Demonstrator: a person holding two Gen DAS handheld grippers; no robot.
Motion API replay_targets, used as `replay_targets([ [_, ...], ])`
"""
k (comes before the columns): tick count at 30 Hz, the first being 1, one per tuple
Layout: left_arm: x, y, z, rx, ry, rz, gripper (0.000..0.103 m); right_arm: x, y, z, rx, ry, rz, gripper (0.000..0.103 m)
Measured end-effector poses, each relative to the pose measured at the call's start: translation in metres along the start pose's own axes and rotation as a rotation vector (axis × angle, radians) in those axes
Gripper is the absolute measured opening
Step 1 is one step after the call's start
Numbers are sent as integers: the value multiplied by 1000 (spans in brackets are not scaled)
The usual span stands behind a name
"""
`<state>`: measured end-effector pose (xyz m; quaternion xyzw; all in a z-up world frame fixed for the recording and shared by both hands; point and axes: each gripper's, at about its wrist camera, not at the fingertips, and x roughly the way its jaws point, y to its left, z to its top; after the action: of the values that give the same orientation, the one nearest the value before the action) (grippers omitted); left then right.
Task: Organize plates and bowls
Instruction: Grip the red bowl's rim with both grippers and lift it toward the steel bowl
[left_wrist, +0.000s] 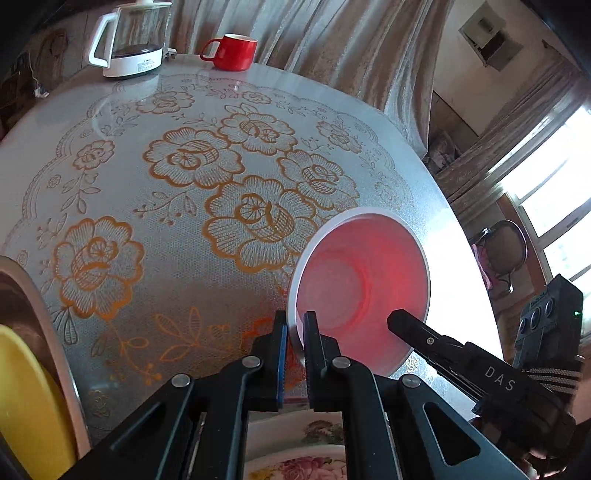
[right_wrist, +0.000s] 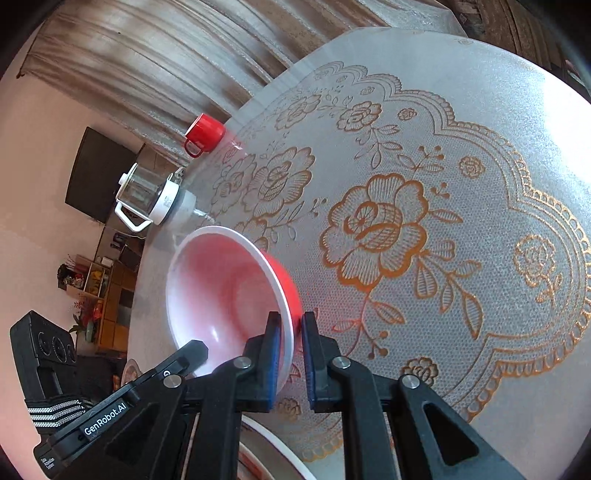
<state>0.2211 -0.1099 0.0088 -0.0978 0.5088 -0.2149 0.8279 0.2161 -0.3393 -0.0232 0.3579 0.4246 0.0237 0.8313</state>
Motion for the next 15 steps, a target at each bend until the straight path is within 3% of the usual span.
replay_targets([
  [15,-73,51,-28,-23,-134,-25,8,-6,73,-44,-123,4,21,11],
])
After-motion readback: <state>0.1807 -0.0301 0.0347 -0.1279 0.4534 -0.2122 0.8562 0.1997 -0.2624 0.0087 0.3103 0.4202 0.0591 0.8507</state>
